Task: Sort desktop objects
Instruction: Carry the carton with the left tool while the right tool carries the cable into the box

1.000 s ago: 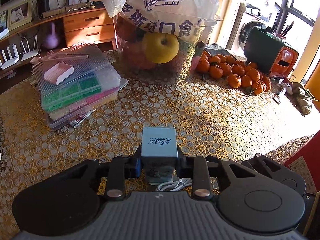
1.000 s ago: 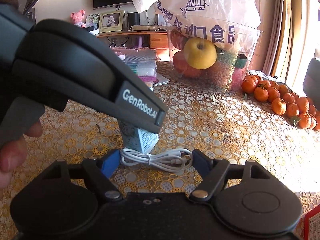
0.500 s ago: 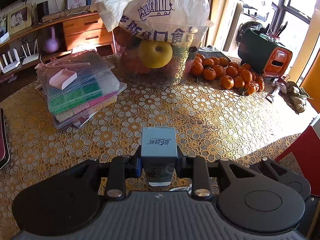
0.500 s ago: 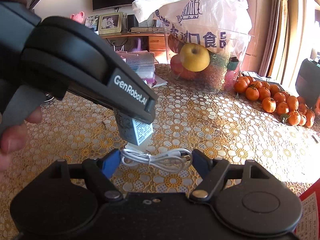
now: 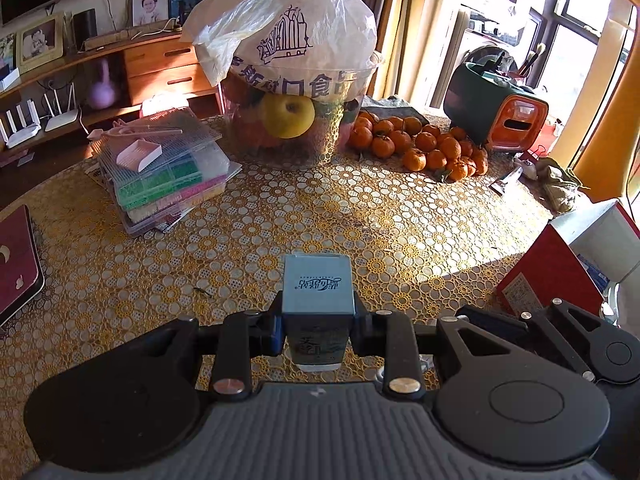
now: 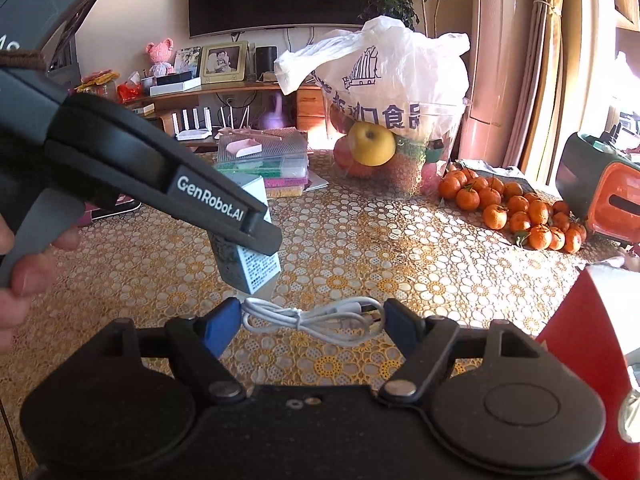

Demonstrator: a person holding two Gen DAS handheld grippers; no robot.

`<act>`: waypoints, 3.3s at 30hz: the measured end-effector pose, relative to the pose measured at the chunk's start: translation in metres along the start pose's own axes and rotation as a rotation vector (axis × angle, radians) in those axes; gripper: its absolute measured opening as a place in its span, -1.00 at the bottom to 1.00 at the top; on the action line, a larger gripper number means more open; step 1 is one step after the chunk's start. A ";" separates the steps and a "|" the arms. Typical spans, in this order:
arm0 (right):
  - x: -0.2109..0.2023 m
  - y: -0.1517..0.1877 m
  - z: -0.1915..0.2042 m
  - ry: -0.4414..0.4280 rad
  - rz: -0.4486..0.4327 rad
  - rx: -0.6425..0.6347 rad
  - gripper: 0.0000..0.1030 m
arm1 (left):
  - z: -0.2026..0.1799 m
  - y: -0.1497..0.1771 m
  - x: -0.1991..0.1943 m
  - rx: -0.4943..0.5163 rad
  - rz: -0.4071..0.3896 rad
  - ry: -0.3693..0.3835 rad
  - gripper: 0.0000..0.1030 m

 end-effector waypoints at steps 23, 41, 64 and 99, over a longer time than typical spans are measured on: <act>-0.147 0.003 -0.042 0.049 -0.096 0.057 0.50 | -0.099 0.035 -0.116 0.119 -0.063 0.118 -0.45; -0.214 0.024 -0.135 0.175 -0.073 0.128 0.50 | -0.190 0.039 -0.143 0.200 -0.079 0.253 -0.45; -0.220 0.042 -0.243 0.307 -0.017 0.161 0.50 | -0.305 0.012 -0.090 0.301 -0.010 0.365 -0.45; -0.094 0.040 -0.300 0.320 0.234 0.259 0.50 | -0.307 -0.002 0.034 0.134 0.222 0.370 -0.45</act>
Point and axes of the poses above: each gripper's, at about its wrist camera, not at the fingertips, and x roughly the way its jaws point, z to its left, y to its underside, the point moved 7 cm from there along x, roughly the way its jaws point, and after that the axes turned 5 degrees about x, right-handed, at the moved point
